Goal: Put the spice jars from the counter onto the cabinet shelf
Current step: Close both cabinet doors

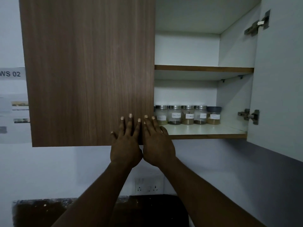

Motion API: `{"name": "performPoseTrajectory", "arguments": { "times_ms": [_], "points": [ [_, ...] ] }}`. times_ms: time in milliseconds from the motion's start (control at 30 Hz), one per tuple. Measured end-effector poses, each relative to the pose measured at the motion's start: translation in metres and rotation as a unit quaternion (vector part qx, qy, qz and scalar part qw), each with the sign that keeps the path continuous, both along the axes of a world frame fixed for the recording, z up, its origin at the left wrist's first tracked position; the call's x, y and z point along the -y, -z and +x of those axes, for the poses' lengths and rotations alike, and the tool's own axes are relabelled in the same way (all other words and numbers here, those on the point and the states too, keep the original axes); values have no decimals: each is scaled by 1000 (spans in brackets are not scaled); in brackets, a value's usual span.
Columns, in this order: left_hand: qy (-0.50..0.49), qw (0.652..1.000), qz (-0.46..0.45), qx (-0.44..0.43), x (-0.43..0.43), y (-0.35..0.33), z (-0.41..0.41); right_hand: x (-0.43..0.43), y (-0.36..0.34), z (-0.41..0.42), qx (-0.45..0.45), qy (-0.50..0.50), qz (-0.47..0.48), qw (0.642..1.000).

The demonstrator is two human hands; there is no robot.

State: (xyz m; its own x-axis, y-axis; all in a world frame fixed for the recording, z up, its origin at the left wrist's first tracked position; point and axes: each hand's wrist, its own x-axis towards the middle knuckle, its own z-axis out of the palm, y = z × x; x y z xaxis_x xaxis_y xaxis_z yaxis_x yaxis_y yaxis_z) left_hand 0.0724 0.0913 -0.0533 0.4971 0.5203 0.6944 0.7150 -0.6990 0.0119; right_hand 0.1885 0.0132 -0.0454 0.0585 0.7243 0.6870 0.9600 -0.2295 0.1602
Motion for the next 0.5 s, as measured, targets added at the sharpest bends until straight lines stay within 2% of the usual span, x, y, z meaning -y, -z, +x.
{"name": "performPoseTrajectory", "arguments": {
  "times_ms": [267, 500],
  "points": [
    [29, 999, -33, -3, 20, -14, 4, 32, -2, 4, -5, 28, -67, 997],
    [142, 988, -33, -41, 78, -30, 34, 112, -11, 11, -45, 101, -16, 994]
  ]
}}
